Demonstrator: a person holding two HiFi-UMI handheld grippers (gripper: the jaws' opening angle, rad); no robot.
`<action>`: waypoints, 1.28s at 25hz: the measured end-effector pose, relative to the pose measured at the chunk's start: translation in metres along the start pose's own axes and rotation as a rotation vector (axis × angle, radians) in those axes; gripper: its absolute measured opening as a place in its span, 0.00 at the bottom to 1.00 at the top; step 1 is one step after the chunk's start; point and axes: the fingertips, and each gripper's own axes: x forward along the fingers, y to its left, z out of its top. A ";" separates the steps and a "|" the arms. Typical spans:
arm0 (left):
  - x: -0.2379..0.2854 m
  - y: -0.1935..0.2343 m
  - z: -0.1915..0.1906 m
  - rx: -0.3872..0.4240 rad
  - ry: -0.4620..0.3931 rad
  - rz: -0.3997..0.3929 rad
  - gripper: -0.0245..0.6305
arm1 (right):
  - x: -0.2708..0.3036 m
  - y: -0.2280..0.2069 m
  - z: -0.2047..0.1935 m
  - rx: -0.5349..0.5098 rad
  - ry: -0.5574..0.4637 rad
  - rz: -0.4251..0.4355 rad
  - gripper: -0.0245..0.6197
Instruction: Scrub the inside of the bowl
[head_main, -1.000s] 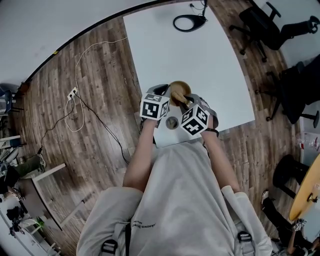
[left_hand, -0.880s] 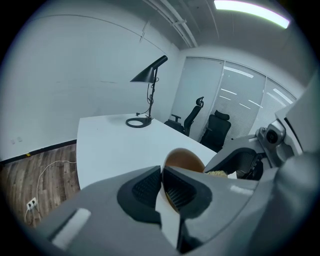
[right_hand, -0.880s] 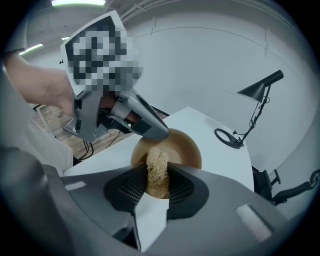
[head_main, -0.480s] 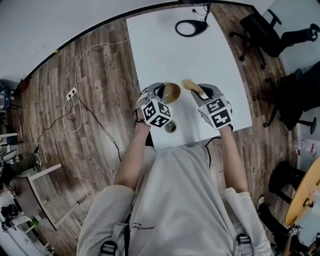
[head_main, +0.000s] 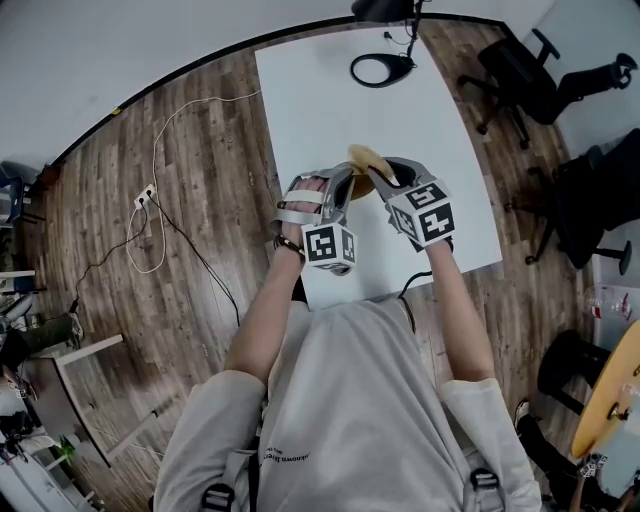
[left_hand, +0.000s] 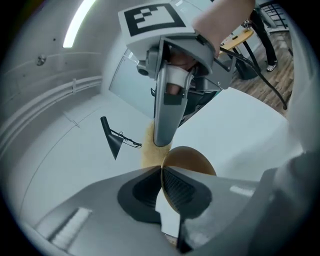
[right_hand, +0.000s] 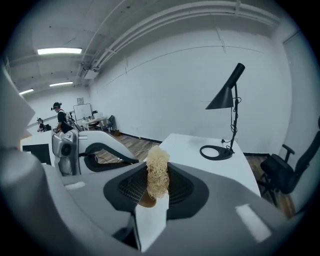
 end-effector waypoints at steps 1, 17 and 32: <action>-0.002 0.003 0.001 -0.009 -0.007 0.007 0.06 | 0.000 -0.003 -0.002 0.008 0.004 -0.009 0.22; -0.008 0.026 -0.013 -0.346 -0.056 0.027 0.06 | -0.005 -0.006 -0.029 -0.087 0.054 0.013 0.22; -0.012 0.033 -0.017 -0.576 -0.145 -0.043 0.06 | -0.003 -0.009 -0.058 0.061 -0.044 0.148 0.22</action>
